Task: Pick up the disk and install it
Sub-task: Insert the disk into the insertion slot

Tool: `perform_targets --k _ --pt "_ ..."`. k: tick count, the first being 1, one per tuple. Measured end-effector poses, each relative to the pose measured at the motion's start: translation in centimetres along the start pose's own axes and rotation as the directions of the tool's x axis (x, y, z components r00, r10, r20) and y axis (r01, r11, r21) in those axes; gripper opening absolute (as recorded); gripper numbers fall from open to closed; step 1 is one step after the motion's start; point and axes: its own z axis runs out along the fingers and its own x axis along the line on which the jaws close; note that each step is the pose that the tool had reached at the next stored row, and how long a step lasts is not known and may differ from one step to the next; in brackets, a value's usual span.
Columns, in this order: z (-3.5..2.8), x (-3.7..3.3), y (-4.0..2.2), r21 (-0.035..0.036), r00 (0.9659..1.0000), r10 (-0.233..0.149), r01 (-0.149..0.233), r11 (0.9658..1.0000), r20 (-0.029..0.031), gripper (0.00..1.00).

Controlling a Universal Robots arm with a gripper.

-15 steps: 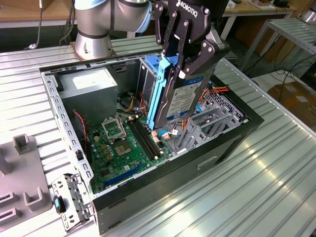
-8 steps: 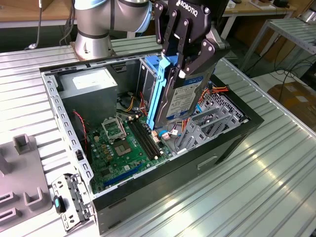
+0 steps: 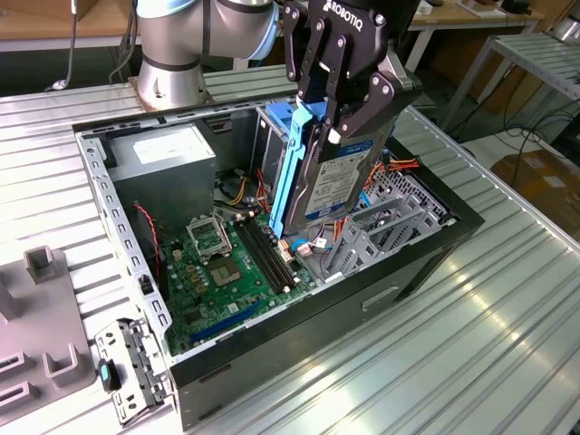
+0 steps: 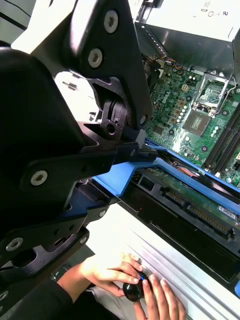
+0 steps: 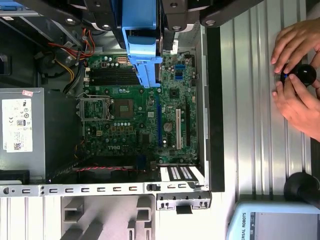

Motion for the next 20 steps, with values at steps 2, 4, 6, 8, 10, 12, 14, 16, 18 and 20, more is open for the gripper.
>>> perform_targets --k 2,4,6,8,10,12,14,16,18,20 --pt "0.01 0.00 0.00 0.0000 1.0000 0.000 0.000 1.0000 0.0001 0.37" --pt "0.00 0.01 0.00 0.0000 1.0000 0.000 0.000 1.0000 0.0001 0.37" --pt "0.00 0.01 0.00 0.0000 1.0000 0.000 0.000 1.0000 0.0001 0.37" --pt "0.00 0.01 0.00 0.0000 1.0000 0.000 0.000 1.0000 0.0001 0.37" --pt "0.00 0.01 -0.01 0.0000 1.0000 0.000 0.000 1.0000 0.0001 0.37" --pt "0.01 0.01 -0.32 0.0000 1.0000 0.000 0.000 1.0000 0.0001 0.37" --pt "0.02 -0.01 -0.82 0.0001 1.0000 0.000 0.000 1.0000 0.0001 0.37" --pt "0.03 -0.03 -1.64 0.0001 1.0000 0.000 0.000 1.0000 0.0001 0.37" --pt "0.03 -0.04 -2.14 0.0000 1.0000 0.000 0.000 1.0000 -0.0003 0.37" --pt "0.04 -0.06 -2.67 0.0001 1.0000 0.000 0.000 1.0000 -0.0005 0.37"
